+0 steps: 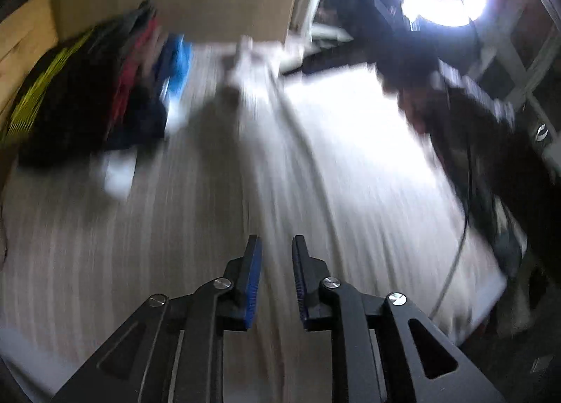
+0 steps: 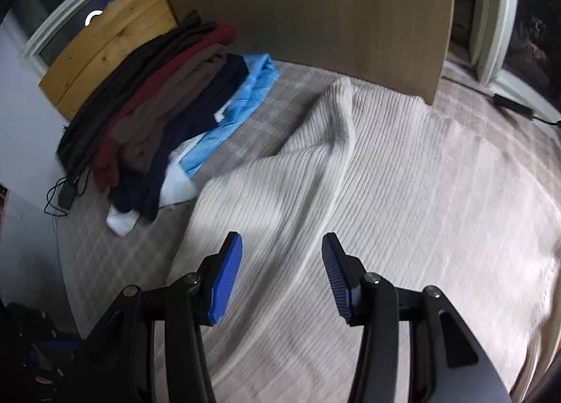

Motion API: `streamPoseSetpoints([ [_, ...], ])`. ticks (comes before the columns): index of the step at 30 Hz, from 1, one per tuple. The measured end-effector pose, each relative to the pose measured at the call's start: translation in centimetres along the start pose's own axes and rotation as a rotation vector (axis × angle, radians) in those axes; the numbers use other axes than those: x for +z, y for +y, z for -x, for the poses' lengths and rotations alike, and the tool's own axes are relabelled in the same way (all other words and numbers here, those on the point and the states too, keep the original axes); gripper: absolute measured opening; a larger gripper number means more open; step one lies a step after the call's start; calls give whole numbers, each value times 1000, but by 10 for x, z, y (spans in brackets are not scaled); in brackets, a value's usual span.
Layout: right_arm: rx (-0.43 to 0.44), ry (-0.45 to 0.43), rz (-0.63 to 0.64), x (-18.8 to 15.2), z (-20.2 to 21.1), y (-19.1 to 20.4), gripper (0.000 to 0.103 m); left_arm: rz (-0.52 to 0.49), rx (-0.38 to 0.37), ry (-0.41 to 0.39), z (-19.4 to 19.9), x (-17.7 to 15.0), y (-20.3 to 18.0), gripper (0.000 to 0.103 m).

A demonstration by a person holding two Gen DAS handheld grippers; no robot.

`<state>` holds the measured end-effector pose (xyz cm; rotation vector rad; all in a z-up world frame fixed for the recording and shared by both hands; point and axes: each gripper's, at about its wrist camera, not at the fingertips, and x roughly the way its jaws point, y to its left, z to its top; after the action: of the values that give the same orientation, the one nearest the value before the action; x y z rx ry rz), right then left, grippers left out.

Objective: Fold clothes

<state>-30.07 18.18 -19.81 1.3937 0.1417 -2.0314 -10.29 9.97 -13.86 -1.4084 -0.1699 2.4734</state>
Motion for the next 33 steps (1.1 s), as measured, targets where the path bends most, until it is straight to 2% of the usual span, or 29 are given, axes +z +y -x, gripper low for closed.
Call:
streamPoseSetpoints([
  [4, -16, 50, -14, 13, -30, -13, 46, 0, -65, -76, -41, 59, 3, 19],
  [5, -9, 70, -11, 13, -33, -21, 39, 4, -62, -91, -56, 73, 6, 21],
  [6, -24, 120, 8, 14, -40, -26, 30, 5, -39, -83, -71, 82, 8, 27],
  [8, -35, 140, 36, 18, -40, -26, 28, 27, -20, -3, -100, 86, 24, 28],
  [10, -26, 94, 27, 35, -28, -33, 31, 33, -72, 115, -129, 75, 33, 26],
  [11, -26, 57, 21, 45, -22, -36, 36, 14, -68, 121, -134, 69, 31, 26],
  [14, 18, -27, 5, 71, -22, -42, 37, -28, -51, 109, -131, 66, 29, 26],
  [15, 56, -31, 20, 78, -30, -40, 37, -23, -56, 112, -132, 67, 31, 24],
  [17, 18, 15, 67, 83, -56, -34, 37, -8, -69, 117, -134, 68, 37, 18],
  [18, -15, 45, 86, 81, -70, -34, 37, 8, -73, 115, -129, 69, 41, 15],
  [20, -23, 24, 109, 79, -75, -34, 36, 44, -82, 111, -120, 70, 50, 15],
  [24, 16, 11, 41, 72, -43, -38, 36, 60, -94, 69, -62, 49, 59, 30],
  [26, 39, -12, 51, 63, -14, -33, 37, 82, -100, 74, -27, 20, 68, 30],
  [28, 30, -39, 86, 52, 21, -23, 42, 131, -104, 102, 5, -12, 83, 30],
  [29, 39, -52, 91, 49, 34, -17, 48, 149, -102, 127, 19, -31, 85, 30],
  [31, 55, -75, 106, 43, 60, -4, 55, 182, -96, 178, 48, -69, 86, 32],
  [33, 45, -54, 161, 40, 55, 18, 64, 196, -61, 212, 52, -99, 79, 40],
])
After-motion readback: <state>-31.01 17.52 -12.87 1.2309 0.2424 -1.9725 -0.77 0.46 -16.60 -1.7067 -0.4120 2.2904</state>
